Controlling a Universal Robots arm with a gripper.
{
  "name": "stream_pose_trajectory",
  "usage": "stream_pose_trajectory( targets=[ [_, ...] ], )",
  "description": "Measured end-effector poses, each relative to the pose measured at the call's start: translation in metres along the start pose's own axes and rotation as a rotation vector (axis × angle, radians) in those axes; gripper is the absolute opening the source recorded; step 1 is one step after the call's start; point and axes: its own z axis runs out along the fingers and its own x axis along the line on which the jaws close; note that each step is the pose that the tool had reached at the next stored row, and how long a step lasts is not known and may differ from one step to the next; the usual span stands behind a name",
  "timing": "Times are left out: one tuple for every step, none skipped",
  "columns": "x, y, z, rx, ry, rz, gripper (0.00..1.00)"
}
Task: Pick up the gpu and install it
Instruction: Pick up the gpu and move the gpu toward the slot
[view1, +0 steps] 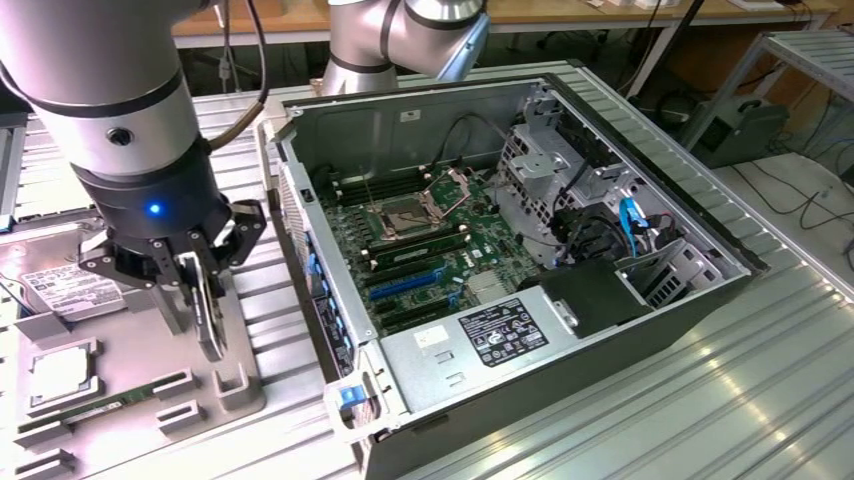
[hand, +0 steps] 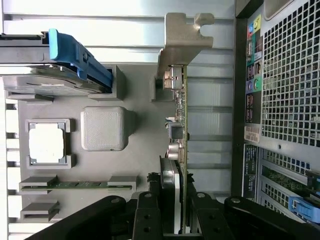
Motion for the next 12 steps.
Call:
stream_pose_trajectory(
  targets=[
    [0.0,0.0,-0.0011,-0.0001,-0.0001,0.0,0.28],
    [0.0,0.0001,-0.0023,-0.0001,-0.0001,0.001,0.28],
    [0.0,0.0001,-0.0039,0.0,-0.0001,0.001,0.28],
    [0.0,0.0001,-0.0054,-0.0001,-0.0001,0.001,0.28],
    [0.0,0.0002,-0.0068,0.0,-0.0001,0.002,0.28],
    [0.0,0.0002,-0.0082,0.0,-0.0002,0.002,0.28],
    [0.0,0.0002,-0.0097,0.0,-0.0001,0.003,0.28],
    [0.0,0.0003,-0.0112,0.0,-0.0001,0.003,0.28],
    [0.0,0.0003,-0.0128,0.0,-0.0001,0.003,0.28],
    [0.0,0.0004,-0.0157,0.0001,-0.0001,0.004,0.28],
    [0.0,0.0004,-0.0178,0.0,-0.0002,0.005,0.28],
    [0.0,0.0005,-0.0201,0.0,-0.0003,0.005,0.28]
  ],
)
